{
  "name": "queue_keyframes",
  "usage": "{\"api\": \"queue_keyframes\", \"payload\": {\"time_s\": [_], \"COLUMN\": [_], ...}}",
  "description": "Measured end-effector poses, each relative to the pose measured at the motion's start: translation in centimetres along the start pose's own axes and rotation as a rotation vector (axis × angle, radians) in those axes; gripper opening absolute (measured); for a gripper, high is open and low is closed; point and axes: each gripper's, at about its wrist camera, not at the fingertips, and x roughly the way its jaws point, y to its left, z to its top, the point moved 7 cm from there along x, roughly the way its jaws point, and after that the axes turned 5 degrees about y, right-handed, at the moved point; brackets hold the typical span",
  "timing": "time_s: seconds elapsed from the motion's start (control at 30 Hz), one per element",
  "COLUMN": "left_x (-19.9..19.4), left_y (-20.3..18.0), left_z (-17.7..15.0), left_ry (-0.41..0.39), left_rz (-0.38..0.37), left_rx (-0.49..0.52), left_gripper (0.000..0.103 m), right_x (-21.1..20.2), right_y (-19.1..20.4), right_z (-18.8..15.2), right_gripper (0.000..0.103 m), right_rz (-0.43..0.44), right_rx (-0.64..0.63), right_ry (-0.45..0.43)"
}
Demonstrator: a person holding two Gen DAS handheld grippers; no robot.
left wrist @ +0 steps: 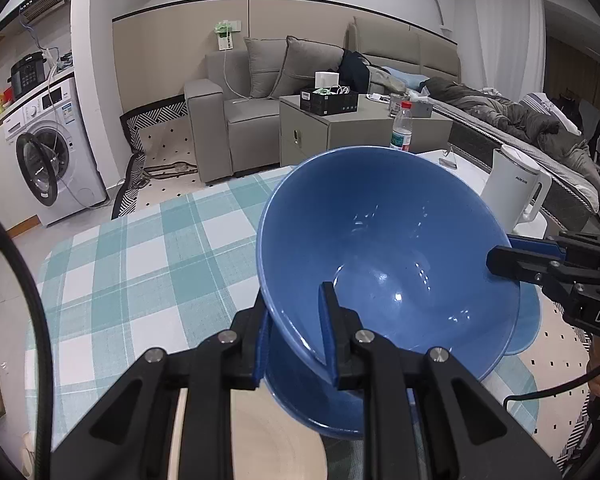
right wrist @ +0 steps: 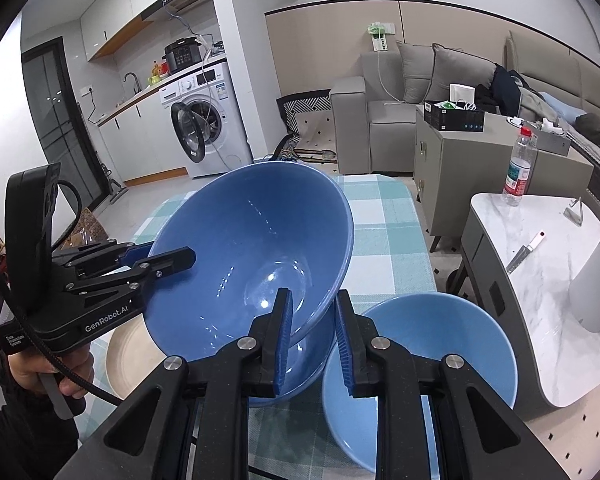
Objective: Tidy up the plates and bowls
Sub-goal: 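Carry the held blue bowls over the cream plates with both tools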
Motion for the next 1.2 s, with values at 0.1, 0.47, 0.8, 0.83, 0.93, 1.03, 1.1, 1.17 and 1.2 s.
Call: {"api": "queue_keyframes", "payload": {"time_s": [0.1,0.47,0.8,0.83,0.93,1.03,1.1,1.17,1.2], "left_x": [0.1,1.2,2.5,2.6,3.1,3.3,3.4,3.5,3.7], "left_y": [0.2,1.0,1.4,1.4,1.3,1.3,1.2,1.2,1.1], "left_z": [-0.6,-2.7,-3.9,-4.0,-4.2,-4.5,-4.6,-4.7,-4.8], "left_ry": [0.008,0.044,0.076,0.079,0.095,0.101,0.103,0.106,0.110], "left_rz": [0.002,0.006,0.008,0.009,0.013,0.018,0.023,0.023,0.025], "left_rx": [-0.002,-0.011,-0.015,-0.014,-0.008,-0.004,0.002,0.006,0.008], "left_gripper": [0.020,0.020,0.020,0.020,0.020,0.020,0.021,0.021,0.021], "right_x": [0.4,2.3,3.5,3.5,3.9,4.3,4.5,4.8,4.9], "right_y": [0.3,1.2,1.5,1.5,1.5,1.4,1.5,1.5,1.4], "right_z": [-0.5,-1.9,-2.6,-2.6,-2.7,-2.9,-3.1,-3.3,-3.3], "right_gripper": [0.021,0.021,0.021,0.021,0.021,0.022,0.022,0.023,0.023], "right_rz": [0.005,0.007,-0.007,-0.009,-0.015,-0.026,-0.036,-0.049,-0.055], "right_rx": [-0.002,-0.012,-0.021,-0.023,-0.024,-0.029,-0.035,-0.047,-0.051], "right_ry": [0.014,0.061,0.084,0.086,0.096,0.104,0.110,0.115,0.116]}}
